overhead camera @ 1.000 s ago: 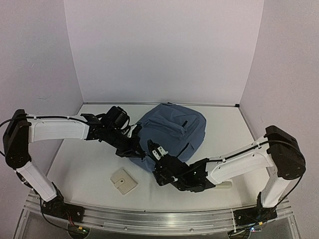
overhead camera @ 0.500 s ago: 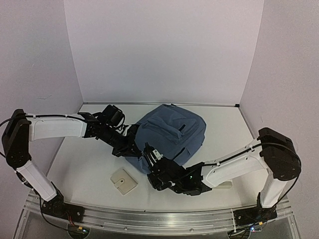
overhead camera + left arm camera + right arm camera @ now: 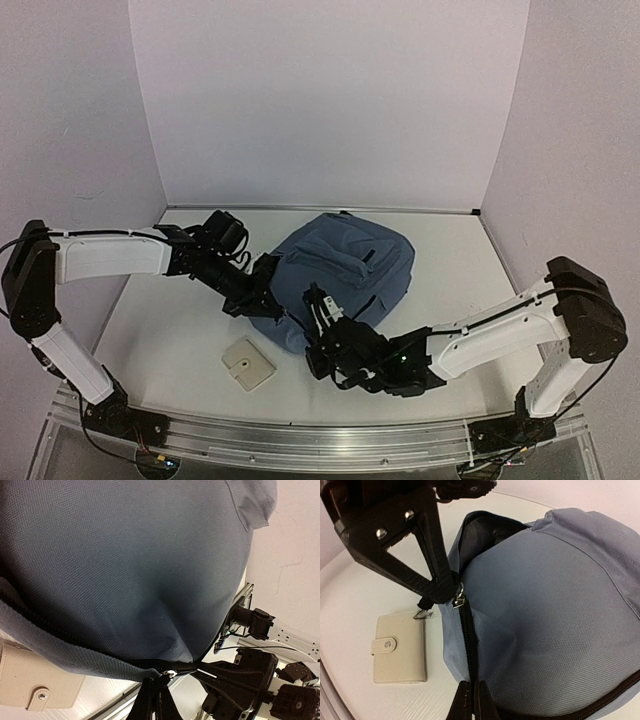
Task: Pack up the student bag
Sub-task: Zip the student bag at the center of the board, then adjust the student bag at the center of the board, then zip the student bag at the center of the board.
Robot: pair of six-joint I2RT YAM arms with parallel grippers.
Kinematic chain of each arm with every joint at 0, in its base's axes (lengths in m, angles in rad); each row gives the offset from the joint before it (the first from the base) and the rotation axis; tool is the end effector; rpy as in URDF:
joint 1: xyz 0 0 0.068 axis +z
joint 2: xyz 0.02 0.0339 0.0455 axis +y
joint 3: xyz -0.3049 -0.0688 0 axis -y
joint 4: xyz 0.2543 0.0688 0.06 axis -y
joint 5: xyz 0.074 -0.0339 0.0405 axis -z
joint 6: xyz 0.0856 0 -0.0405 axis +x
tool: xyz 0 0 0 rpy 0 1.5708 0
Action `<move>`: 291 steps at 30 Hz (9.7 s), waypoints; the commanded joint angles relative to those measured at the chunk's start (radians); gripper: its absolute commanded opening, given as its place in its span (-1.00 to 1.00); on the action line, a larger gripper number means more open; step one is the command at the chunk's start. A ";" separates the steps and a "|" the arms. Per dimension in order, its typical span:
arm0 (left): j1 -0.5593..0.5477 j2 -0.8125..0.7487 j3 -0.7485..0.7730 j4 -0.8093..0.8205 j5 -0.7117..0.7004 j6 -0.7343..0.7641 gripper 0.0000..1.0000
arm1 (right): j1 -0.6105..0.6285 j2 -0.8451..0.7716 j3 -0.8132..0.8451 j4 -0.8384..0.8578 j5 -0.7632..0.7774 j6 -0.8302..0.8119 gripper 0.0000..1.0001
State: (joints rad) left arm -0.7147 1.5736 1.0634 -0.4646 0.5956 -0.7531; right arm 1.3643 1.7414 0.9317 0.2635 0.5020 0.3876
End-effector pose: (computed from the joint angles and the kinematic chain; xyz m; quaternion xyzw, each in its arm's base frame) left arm 0.2354 -0.2679 0.2267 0.0686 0.9153 -0.3963 0.0206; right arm 0.1260 0.4006 0.1938 -0.2886 0.8027 0.2261 0.4703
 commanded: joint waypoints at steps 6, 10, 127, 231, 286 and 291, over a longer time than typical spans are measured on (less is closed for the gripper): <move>0.130 -0.093 -0.019 0.132 -0.083 0.100 -0.99 | 0.064 -0.052 -0.012 -0.208 -0.077 0.075 -1.00; 0.129 -0.101 -0.021 0.064 0.003 0.171 -0.99 | 0.064 -0.083 0.056 -0.223 -0.041 0.098 -0.85; 0.048 -0.135 -0.185 0.125 -0.605 -0.075 -0.36 | -0.148 0.350 0.779 -0.696 0.071 0.031 0.71; 0.080 -0.152 -0.315 0.205 -0.476 -0.075 -0.66 | -0.357 0.199 0.617 -0.380 -0.195 0.192 -0.59; -0.401 0.176 0.098 0.440 -0.479 0.067 -0.07 | -0.651 -0.147 0.030 -0.087 -0.422 0.337 -0.13; -0.384 0.128 0.124 0.262 -0.550 0.094 0.15 | -0.650 -0.320 -0.079 -0.144 -0.473 0.339 0.33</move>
State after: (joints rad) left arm -1.1139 1.7774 1.1266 -0.0327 0.1594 -0.6805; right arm 0.7176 1.5849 0.9168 0.1386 0.0310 0.7465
